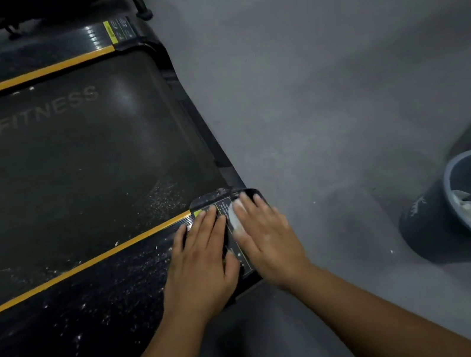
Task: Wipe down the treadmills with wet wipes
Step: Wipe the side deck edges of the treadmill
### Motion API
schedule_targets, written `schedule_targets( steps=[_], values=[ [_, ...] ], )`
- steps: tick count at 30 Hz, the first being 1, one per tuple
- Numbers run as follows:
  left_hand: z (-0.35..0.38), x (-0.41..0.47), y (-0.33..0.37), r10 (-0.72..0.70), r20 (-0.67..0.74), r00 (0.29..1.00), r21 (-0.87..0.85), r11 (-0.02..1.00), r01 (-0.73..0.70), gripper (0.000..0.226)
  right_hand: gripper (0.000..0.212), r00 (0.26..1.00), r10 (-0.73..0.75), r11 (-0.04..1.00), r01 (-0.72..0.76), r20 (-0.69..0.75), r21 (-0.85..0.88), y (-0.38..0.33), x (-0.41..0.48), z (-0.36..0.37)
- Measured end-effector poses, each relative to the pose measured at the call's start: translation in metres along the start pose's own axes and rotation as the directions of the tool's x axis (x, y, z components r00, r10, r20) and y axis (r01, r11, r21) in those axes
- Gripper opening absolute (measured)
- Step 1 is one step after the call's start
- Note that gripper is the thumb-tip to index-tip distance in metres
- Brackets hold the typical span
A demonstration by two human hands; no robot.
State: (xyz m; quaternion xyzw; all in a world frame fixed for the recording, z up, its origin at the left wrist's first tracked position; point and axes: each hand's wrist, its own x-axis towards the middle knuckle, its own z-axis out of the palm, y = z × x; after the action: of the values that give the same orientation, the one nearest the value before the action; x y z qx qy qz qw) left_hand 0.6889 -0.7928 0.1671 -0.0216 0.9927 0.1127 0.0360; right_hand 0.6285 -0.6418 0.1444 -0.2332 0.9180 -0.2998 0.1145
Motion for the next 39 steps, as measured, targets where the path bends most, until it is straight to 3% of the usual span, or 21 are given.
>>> schedule_targets(
  steps=[2,3,4,5,6,7,10,11,14,17,21,25,28,29,31,33,36,39],
  values=[
    [-0.001,-0.001,0.001,-0.004,-0.011,1.0,-0.003,1.0,0.004,0.071,0.058,0.999,0.044,0.997,-0.044,0.0,0.059,0.022,-0.021,0.011],
    [-0.001,-0.001,0.001,-0.004,-0.013,1.0,-0.012,1.0,0.003,0.071,0.056,0.984,0.177,0.965,-0.176,0.013,0.193,0.032,-0.015,0.012],
    [-0.001,-0.001,0.001,-0.001,-0.012,1.0,-0.018,1.0,0.001,0.072,0.057,0.934,0.352,0.852,-0.348,0.064,0.391,0.036,-0.001,0.009],
    [-0.001,-0.001,0.001,0.001,-0.008,1.0,-0.022,1.0,-0.001,0.072,0.06,0.851,0.503,0.665,-0.492,0.15,0.562,0.038,0.014,0.005],
    [-0.001,-0.001,0.0,0.002,-0.005,1.0,-0.026,1.0,-0.002,0.072,0.058,0.798,0.568,0.521,-0.537,0.201,0.663,0.039,0.025,0.002],
    [0.0,-0.001,0.0,0.002,-0.007,1.0,-0.026,1.0,-0.002,0.071,0.052,0.798,0.57,0.487,-0.519,0.195,0.702,0.034,0.029,-0.003],
    [0.001,-0.001,0.0,0.0,-0.011,1.0,-0.027,1.0,0.0,0.069,0.035,0.878,0.473,0.624,-0.393,0.074,0.675,0.023,0.006,-0.008],
    [0.002,-0.001,0.0,0.0,-0.006,1.0,-0.027,1.0,0.0,0.068,0.037,0.877,0.48,0.623,-0.371,0.039,0.689,0.026,-0.004,-0.003],
    [0.003,0.0,-0.001,0.001,-0.002,1.0,-0.021,1.0,-0.001,0.068,0.032,0.8,0.599,0.473,-0.401,0.048,0.785,0.037,-0.001,-0.005],
    [0.004,0.0,-0.001,0.002,-0.009,1.0,-0.018,1.0,-0.002,0.067,0.033,0.861,0.492,0.588,-0.439,0.13,0.68,0.049,0.033,-0.009],
    [0.006,0.0,-0.003,0.006,-0.005,1.0,-0.001,1.0,-0.006,0.066,0.067,0.834,0.498,0.543,-0.513,0.238,0.665,0.048,0.037,-0.006],
    [0.006,0.001,-0.003,-0.001,-0.004,1.0,-0.002,1.0,0.001,0.066,0.06,0.867,0.44,0.6,-0.476,0.232,0.643,0.055,0.006,0.005],
    [0.006,0.001,-0.002,0.009,-0.016,1.0,-0.004,1.0,-0.009,0.065,0.067,0.819,0.513,0.549,-0.543,0.258,0.635,0.057,0.034,0.003],
    [0.006,0.001,-0.002,0.01,-0.019,1.0,-0.004,1.0,-0.01,0.065,0.069,0.833,0.5,0.61,-0.533,0.236,0.586,0.047,0.043,-0.002],
    [0.006,0.001,-0.003,0.008,-0.024,1.0,-0.003,1.0,-0.009,0.065,0.069,0.907,0.4,0.796,-0.415,0.132,0.441,0.025,0.043,-0.003],
    [0.007,0.0,-0.003,0.01,-0.022,1.0,-0.002,1.0,-0.01,0.065,0.07,0.978,0.206,0.942,-0.209,0.04,0.263,0.011,0.011,-0.004],
    [0.006,0.0,-0.002,0.008,-0.022,1.0,-0.003,1.0,-0.008,0.065,0.063,0.999,-0.032,0.987,0.035,-0.02,0.157,0.021,-0.028,-0.001],
    [0.005,-0.001,-0.001,0.005,-0.021,1.0,0.0,1.0,-0.005,0.066,0.057,0.98,0.196,0.936,-0.195,0.025,0.294,0.029,0.01,-0.003]
  ],
)
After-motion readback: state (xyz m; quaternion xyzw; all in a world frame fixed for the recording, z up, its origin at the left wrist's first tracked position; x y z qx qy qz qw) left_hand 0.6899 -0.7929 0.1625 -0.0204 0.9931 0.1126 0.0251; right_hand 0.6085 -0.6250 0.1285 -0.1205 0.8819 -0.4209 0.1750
